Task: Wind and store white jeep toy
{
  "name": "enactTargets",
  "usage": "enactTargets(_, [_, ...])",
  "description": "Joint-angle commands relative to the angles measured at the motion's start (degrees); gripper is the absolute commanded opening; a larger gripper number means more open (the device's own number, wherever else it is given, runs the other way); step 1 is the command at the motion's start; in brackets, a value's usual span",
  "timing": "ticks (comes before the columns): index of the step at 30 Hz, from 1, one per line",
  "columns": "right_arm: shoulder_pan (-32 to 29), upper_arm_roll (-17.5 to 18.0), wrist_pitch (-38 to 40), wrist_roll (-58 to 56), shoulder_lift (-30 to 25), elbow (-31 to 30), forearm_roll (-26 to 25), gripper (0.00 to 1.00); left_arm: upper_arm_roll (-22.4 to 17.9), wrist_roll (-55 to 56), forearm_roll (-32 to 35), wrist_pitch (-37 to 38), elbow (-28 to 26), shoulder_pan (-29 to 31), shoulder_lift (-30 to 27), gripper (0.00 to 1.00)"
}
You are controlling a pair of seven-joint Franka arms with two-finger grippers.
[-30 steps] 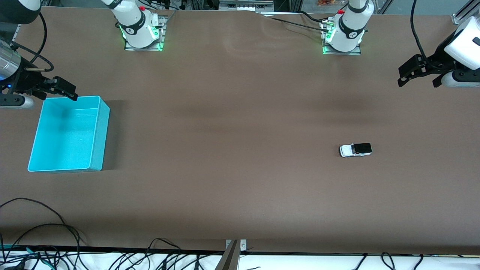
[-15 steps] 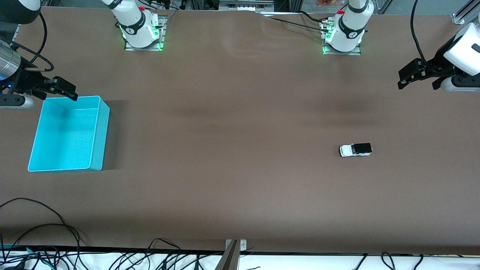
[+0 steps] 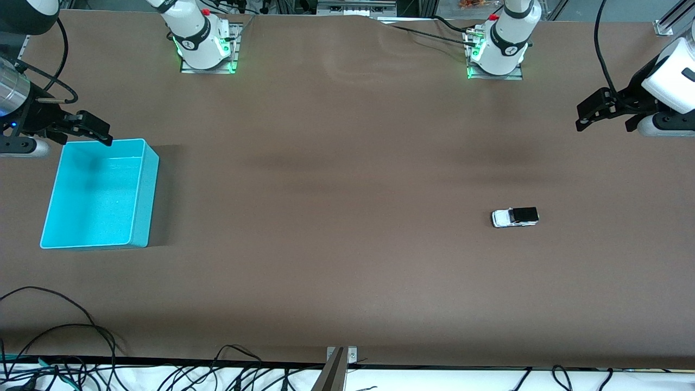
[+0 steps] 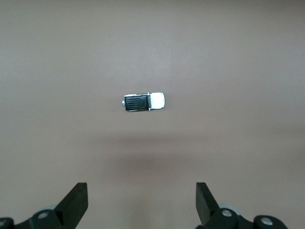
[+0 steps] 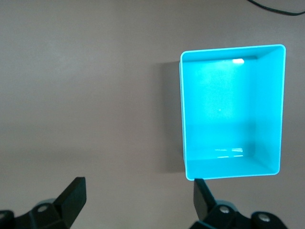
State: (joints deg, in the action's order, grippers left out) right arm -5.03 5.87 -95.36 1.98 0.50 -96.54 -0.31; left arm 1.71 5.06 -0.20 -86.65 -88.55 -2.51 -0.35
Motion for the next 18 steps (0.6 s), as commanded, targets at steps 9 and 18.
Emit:
enactTargets(9, [0.1,-0.1,1.1,-0.7,0.5,1.3,0.0,1.0,0.0,-1.5,-0.6,1.4,2.2,0.1,0.9,1.0])
enactTargets(18, [0.1,-0.1,1.1,-0.7,0.5,1.3,0.0,1.0,0.0,-1.5,-0.5,1.3,2.2,0.0,0.8,1.0])
